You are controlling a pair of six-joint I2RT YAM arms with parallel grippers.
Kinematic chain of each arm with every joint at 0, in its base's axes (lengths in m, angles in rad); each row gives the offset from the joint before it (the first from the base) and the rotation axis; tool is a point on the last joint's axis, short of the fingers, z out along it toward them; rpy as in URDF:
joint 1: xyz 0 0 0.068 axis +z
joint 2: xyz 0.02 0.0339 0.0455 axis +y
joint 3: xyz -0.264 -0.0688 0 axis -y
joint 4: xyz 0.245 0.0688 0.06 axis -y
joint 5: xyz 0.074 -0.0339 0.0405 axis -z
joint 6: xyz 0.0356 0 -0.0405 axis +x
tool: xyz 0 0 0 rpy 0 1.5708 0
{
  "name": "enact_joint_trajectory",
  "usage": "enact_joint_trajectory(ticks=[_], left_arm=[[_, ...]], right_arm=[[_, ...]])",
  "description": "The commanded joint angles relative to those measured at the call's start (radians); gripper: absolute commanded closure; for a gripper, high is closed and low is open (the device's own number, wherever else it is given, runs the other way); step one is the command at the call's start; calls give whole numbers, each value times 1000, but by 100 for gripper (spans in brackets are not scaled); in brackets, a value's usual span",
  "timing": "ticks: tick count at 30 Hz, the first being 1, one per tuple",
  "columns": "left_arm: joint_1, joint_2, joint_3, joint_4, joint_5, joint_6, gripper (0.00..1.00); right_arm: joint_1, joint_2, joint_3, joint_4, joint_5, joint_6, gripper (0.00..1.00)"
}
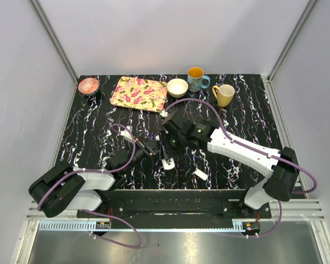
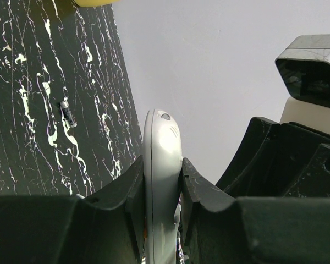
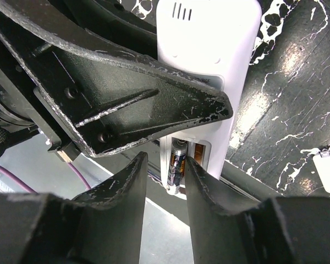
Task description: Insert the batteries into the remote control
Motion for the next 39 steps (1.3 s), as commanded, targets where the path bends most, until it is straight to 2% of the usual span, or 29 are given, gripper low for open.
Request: enact_joint_trajectory(ticks=[1,8,23,31,39], left_arm=[[-1,-45,7,481,19,-47,100],[2,-42,8,483,18,-51,100],[2,-37,11,483,7,-58,100],[2,-19,31,483,4,-78,100],[18,1,30,483,-34,-156,100]], right_arm=[[6,-7,34,-27,51,-23,57],[8,-18,44,-66,74,-32,46],[8,-42,73,-74,84,-16,43],[6,-56,126,-119,124,-19,38],[8,-91,186,-155,180,-35,37]])
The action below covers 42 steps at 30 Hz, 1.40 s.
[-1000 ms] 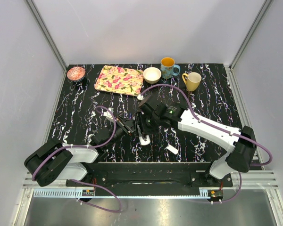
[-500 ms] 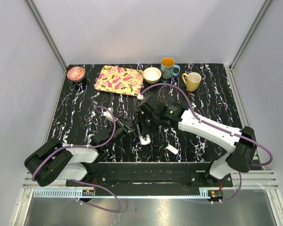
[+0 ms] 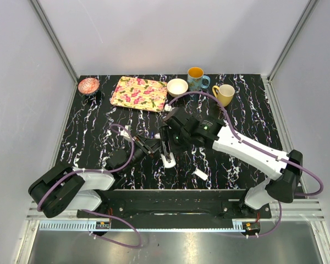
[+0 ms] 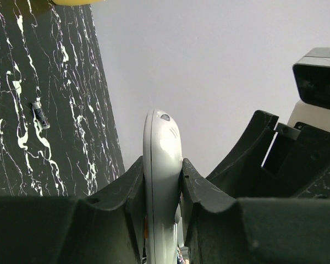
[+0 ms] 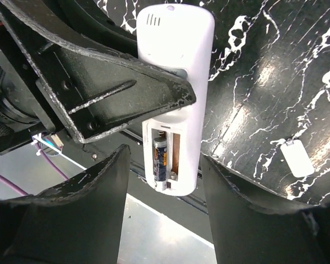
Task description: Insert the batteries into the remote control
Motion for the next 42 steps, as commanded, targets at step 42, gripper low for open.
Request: enact_joint_trajectory(ticks=[42], left_arm=[[28,38,79,435,190,-273,100]], right_arm=[[-3,-643,-725,757,-210,-242,21]])
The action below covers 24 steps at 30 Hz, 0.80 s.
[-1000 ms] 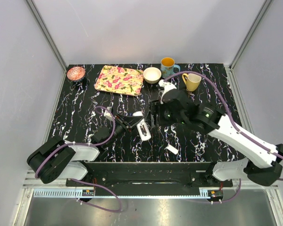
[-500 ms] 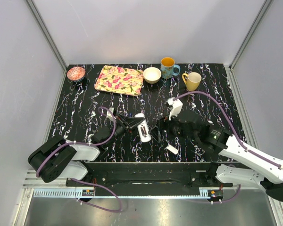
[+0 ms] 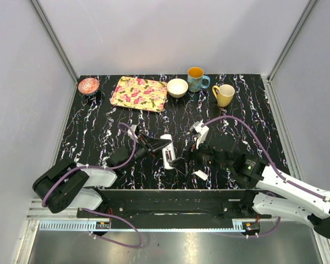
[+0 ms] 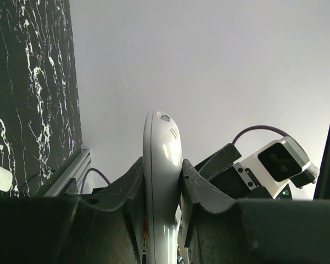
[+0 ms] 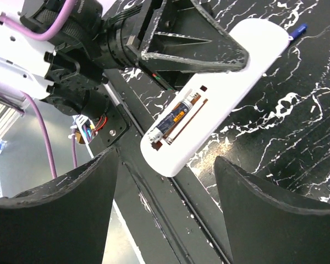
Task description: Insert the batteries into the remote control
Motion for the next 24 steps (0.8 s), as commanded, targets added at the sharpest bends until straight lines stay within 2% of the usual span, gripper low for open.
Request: enact_joint_trajectory(ticks=[1,24], left_arm=[[4,-23,45,414,28,-6,100],[4,-52,47,414,69,14,100]], right_arm=[[0,10,-12,88,-66,-31,21],[-3,45,-16,93,-2,-54,23]])
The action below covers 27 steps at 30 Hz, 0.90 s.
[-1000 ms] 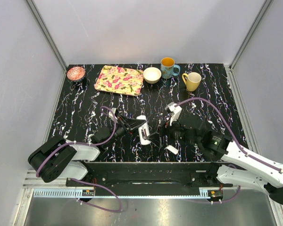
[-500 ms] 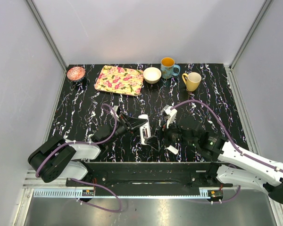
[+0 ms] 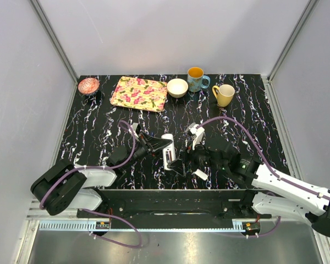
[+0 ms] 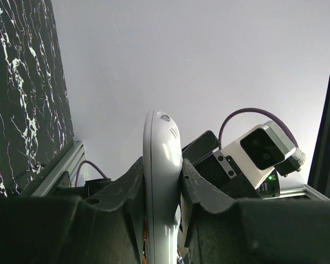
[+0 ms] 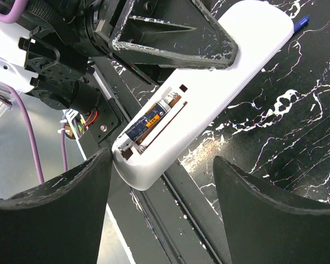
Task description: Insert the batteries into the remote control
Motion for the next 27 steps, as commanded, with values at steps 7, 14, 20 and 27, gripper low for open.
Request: enact_joint_trajectory(ticks=[7,14,20,27], left_arm=[[3,-17,18,416,4,9,100],[3,-20,21,414,12,12,100],[3,-27,23,413,15,14,100],[2,-31,33,413,30,17,100]], right_arm=[[-2,-47,7,47,7,-19,21],[-3,-33,6,37,30,-21,21],[-2,-10,12,37,43,-18,21],[-2,10,15,36,60,-10,21]])
